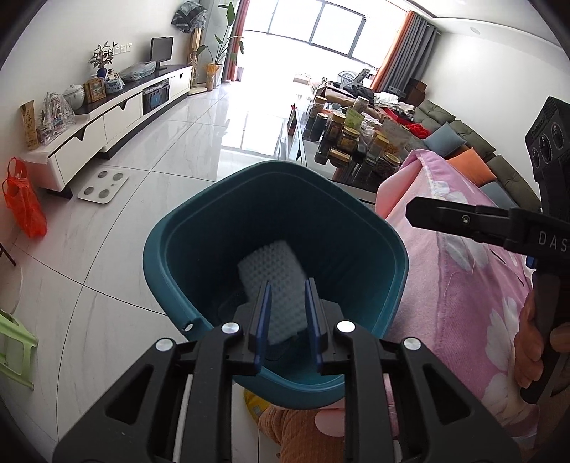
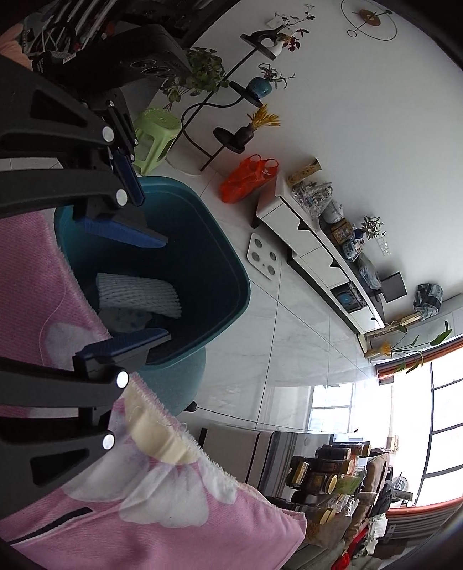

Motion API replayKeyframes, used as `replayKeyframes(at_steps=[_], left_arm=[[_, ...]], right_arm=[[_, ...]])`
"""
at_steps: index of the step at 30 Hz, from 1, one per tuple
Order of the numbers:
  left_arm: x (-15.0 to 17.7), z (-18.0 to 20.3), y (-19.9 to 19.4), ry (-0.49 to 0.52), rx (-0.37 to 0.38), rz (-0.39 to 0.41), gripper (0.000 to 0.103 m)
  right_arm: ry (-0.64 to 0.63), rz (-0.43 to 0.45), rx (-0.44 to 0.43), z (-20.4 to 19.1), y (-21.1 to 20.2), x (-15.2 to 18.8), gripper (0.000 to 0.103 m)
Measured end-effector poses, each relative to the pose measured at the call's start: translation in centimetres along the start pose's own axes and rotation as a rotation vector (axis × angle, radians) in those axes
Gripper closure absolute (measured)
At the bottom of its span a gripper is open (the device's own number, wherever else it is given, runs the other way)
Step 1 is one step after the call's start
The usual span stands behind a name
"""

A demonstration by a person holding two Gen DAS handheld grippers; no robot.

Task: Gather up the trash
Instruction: 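Carry the cup and foam net over the teal bin while opening both tools to drop them, then move both open tools back over the trash pile on the table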

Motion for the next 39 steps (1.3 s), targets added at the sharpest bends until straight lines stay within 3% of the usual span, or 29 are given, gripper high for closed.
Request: replayKeyframes(at_steps=[10, 17, 28, 33, 39], left_arm=[[0.3, 2.4, -5.4, 0.054, 0.04, 0.132, 0.055], [0.9, 9.4, -10.1, 0.195, 0.215, 0.218, 0.043], [5.4, 23.4, -12.9, 0.423, 0.538, 0.151, 0.042], [7.5, 28.5, -13.6, 0.537, 0.617, 0.144, 0.042], [9.6, 32.7, -13.5, 0.643, 0.66, 0.111, 0.043]], right_arm=[[-0.059, 0.124, -0.001, -0.5, -7.4, 3.0, 0.049], [-0.122, 0.266, 0.069, -1.1, -16.7, 6.6, 0.042], [0.025, 0.46, 0.315, 2.7, -30.7, 14.9, 0.042], [0.137, 0.507, 0.408, 5.3, -34.9, 19.4, 0.042], [0.232, 0.505, 0.44, 7.1, -35.8, 23.4, 0.042]])
Point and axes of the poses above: each gripper's, at about its wrist camera, not at the fingertips, and y roughly the way its jaws point, z to its right, x to its underside, the point moved 2 cm from there along y, roughly the way its jaws point, and after that the axes turned 13 degrees about -x, right-handed, at the moved point
